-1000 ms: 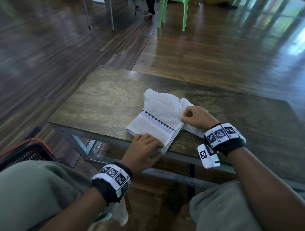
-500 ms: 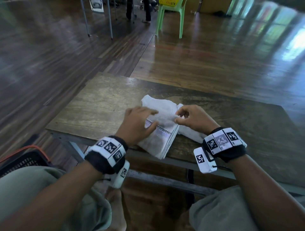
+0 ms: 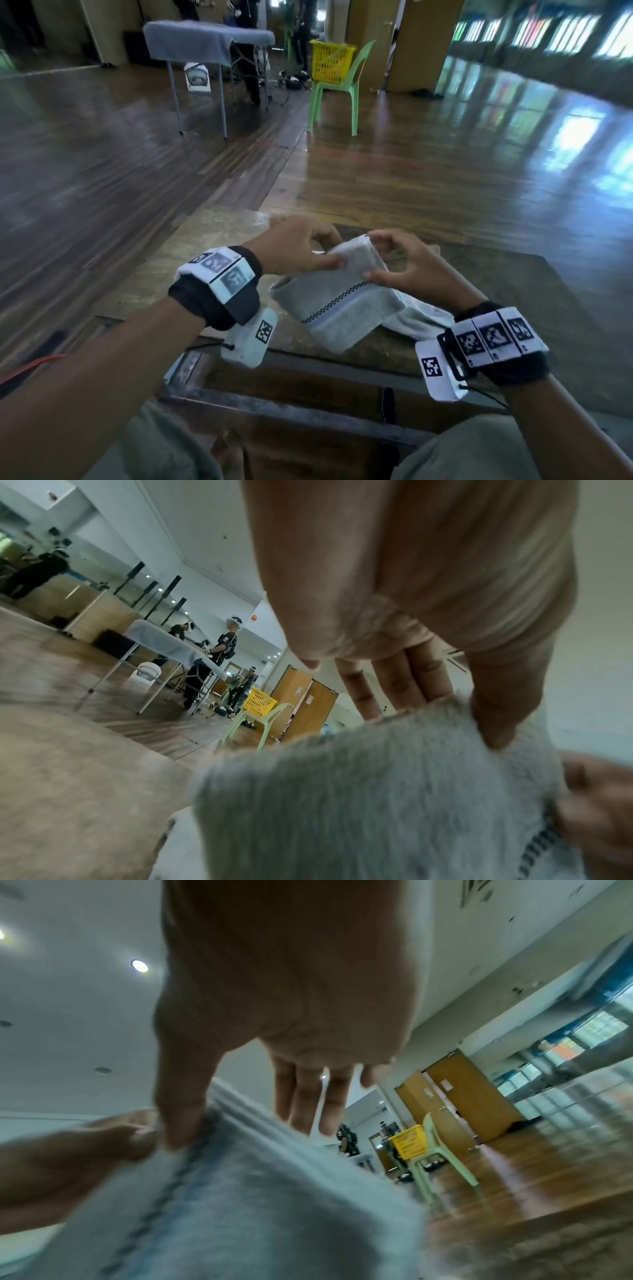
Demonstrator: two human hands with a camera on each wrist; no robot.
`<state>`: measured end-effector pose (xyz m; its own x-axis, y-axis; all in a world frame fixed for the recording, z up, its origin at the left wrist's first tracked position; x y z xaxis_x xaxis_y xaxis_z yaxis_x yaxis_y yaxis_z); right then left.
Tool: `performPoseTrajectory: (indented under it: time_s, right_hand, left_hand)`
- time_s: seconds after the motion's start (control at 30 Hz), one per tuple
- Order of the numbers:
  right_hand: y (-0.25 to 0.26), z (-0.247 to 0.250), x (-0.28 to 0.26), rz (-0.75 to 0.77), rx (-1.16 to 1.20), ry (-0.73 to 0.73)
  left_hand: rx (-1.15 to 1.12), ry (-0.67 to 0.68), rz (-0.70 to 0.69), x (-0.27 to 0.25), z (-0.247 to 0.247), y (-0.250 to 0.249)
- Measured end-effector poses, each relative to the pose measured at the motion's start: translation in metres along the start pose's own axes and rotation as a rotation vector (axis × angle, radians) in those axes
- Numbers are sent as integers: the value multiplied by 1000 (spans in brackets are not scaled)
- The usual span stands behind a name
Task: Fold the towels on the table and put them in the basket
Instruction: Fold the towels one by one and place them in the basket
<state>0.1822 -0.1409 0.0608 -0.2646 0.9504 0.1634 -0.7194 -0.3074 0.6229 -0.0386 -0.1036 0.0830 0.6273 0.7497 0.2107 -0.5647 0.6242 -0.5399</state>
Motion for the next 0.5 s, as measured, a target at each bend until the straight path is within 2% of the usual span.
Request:
performPoseTrajectory:
  time_s: [0.07,0.1,0.27,0.37,0.5]
  right_hand:
    - [-13,1,-2,-119,-150,156]
    - [-18,1,-6,-152,-138,188]
    - [-30,-4,-20,-132,77,132]
    - [-34,-17,-21,-134,108,135]
    - [-37,-42,-19,-158,27,232]
  left_hand:
    - [-79,-62,20,-8,3,-1]
    - [-124,-82,33,-12,3,1]
    - [-174,-118,90,-32,-4,20]
    - [-192,-136,165,-44,-19,34]
    - [-215,-160,180,-51,-35,48]
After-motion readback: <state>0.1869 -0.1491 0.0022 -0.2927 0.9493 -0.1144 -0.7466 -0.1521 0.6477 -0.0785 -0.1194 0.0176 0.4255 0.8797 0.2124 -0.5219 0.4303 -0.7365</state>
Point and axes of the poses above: each hand's wrist, its own x-axis towards the middle knuckle, its own z-axis out of the back of the hand, y = z × x, the point moved 1 cm from there along x, towards the middle knuckle, and after that the axes turned 1 degree about x, right-handed, at the moved point
